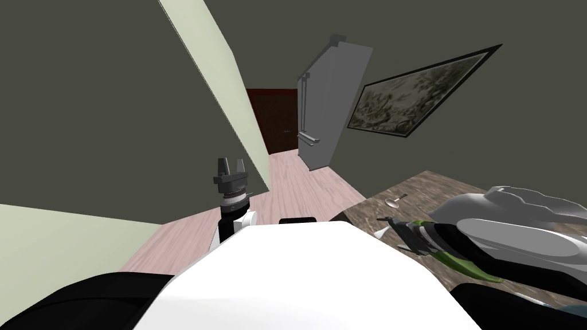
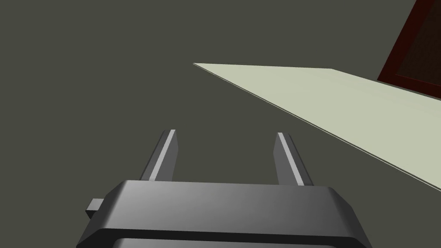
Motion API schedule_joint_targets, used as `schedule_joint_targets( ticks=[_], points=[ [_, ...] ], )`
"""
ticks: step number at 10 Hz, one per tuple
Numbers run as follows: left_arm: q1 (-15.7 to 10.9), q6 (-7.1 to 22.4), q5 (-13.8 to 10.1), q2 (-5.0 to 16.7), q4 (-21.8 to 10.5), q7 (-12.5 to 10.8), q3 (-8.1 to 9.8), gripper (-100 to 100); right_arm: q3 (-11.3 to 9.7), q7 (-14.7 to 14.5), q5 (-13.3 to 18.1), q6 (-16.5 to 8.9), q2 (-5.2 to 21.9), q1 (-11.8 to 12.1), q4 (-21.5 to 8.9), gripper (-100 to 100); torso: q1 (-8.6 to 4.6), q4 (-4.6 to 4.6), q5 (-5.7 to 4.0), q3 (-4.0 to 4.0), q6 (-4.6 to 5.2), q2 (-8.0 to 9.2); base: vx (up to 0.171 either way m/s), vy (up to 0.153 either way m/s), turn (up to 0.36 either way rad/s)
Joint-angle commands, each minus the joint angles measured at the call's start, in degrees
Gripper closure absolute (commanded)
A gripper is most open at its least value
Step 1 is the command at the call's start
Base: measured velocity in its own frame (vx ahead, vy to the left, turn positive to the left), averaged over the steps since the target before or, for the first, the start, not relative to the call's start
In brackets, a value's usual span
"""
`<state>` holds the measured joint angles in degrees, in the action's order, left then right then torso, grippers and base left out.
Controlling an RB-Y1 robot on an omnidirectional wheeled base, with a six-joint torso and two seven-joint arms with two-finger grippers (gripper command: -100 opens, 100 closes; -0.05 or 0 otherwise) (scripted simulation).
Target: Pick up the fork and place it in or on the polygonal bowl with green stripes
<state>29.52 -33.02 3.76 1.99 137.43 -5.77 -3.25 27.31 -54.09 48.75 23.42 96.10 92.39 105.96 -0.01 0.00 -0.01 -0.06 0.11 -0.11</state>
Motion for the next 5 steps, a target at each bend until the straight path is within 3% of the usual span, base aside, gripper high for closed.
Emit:
schedule_joint_targets(
  ticks=[1, 5],
  points=[
    [0.0, 0.0, 0.0, 0.0, 0.0, 0.0, 0.0, 0, -1.86, -0.27, -0.14, -2.27, 0.5, -0.29, 1.07, -100, 0.0, 0.0, 0.0, 0.0, 0.0, 0.0, 0.043, -0.035, -0.003],
    [0.0, 0.0, 0.0, 0.0, 0.0, 0.0, 0.0, 0, -5.51, -0.9, -0.24, -6.57, 1.26, -0.64, 3.44, -100, 0.03, 0.0, 0.0, -0.01, 0.0, -0.01, 0.035, -0.025, -0.004]
  ],
)
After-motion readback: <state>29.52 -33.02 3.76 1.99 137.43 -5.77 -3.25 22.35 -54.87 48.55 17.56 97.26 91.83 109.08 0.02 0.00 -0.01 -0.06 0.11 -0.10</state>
